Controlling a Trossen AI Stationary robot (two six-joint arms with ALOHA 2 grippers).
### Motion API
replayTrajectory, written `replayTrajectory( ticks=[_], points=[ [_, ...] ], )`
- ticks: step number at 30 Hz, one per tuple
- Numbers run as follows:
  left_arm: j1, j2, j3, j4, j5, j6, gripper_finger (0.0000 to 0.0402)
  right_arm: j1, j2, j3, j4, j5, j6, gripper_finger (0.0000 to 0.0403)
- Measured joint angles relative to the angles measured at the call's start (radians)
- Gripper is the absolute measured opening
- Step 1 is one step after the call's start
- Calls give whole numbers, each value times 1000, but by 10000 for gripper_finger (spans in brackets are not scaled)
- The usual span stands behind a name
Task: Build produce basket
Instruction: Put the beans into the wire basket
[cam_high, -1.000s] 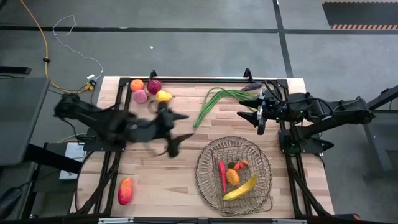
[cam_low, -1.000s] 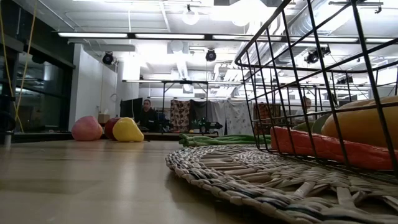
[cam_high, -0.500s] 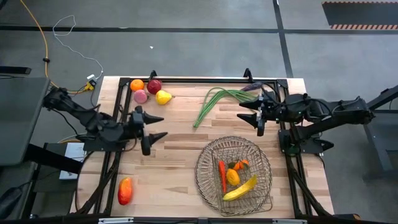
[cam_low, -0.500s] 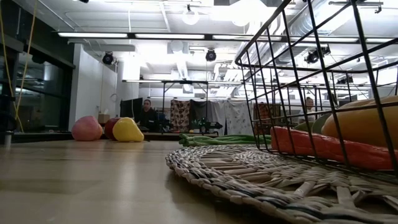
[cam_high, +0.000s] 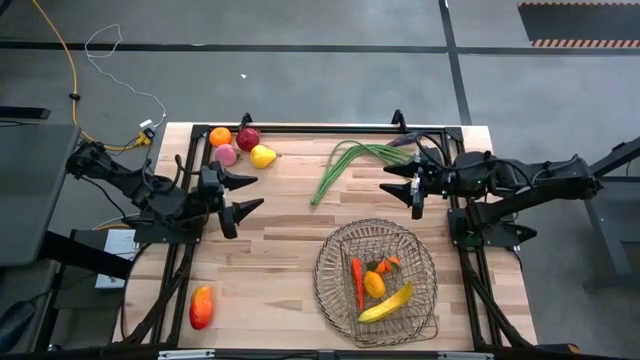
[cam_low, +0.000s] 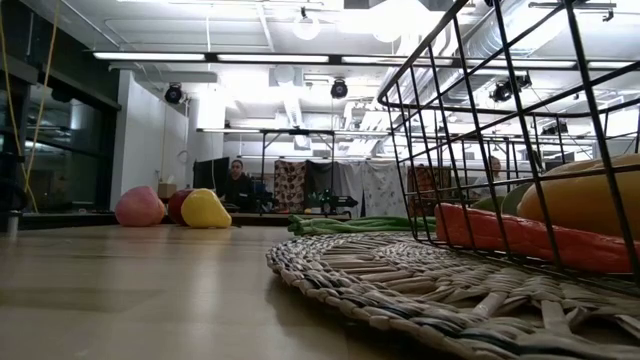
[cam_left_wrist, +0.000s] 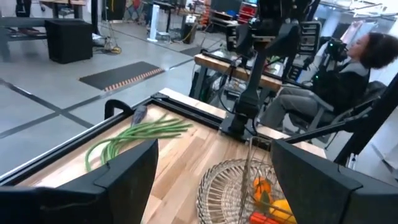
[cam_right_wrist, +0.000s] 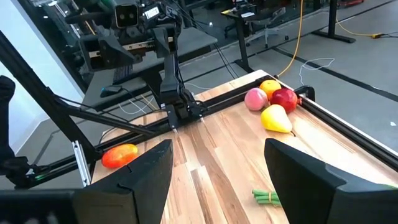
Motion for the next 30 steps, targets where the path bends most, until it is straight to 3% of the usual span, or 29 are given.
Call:
replayTrajectory(
  ticks=[3,6,10,18,24,30],
  points=[
    [-1,8,0,2,-16,-6,298,0,0,0,0,0,0,245],
    [5,29,4,-2,-104,-82,298,0,0,0,0,0,0,245],
    [110,136,49,-9,-103,-133,298,0,0,0,-1,0,0,245],
    [458,452,165,-131,278,-333,298,0,0,0,-10,0,16,245],
    [617,714,211,-129,549,-386,298,0,0,0,-40,1,52,245],
    [681,923,253,-130,614,-376,298,0,1,0,-50,8,70,245]
  ],
)
